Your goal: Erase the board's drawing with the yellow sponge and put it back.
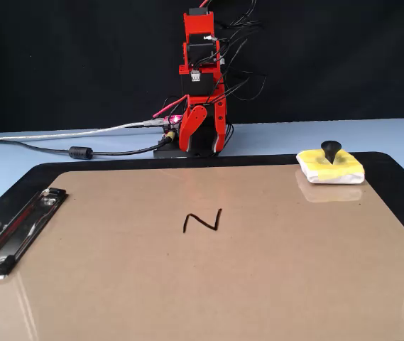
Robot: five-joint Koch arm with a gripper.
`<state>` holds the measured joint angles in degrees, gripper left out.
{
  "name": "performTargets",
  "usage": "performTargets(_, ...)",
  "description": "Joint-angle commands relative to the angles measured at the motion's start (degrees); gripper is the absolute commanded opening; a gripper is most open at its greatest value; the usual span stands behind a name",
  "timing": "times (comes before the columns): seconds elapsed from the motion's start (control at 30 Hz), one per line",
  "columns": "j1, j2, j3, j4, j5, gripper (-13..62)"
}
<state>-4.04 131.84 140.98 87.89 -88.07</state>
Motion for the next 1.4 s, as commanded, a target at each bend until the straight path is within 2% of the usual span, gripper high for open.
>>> performTargets(0.0,-0.44,2.81,0.62,7.82,-0.18,34.5)
performTargets(0.7,-0.70,2.81,0.53,7.65,-0.26,34.2)
performTargets(0.83,-1.41,2.55,-9.67,3.96,-0.18,33.9)
performTargets(0.93,-8.17,-0.35,-21.01,-4.57,1.05,33.6)
performTargets(1.07,-25.05,-2.02,-22.50,-25.22,0.70,32.6)
performTargets(1.2,-39.11,-2.11,-12.92,-51.42,-5.27,32.8)
performTargets(1.37,-50.80,-3.60,1.41,-85.43,-11.43,32.7)
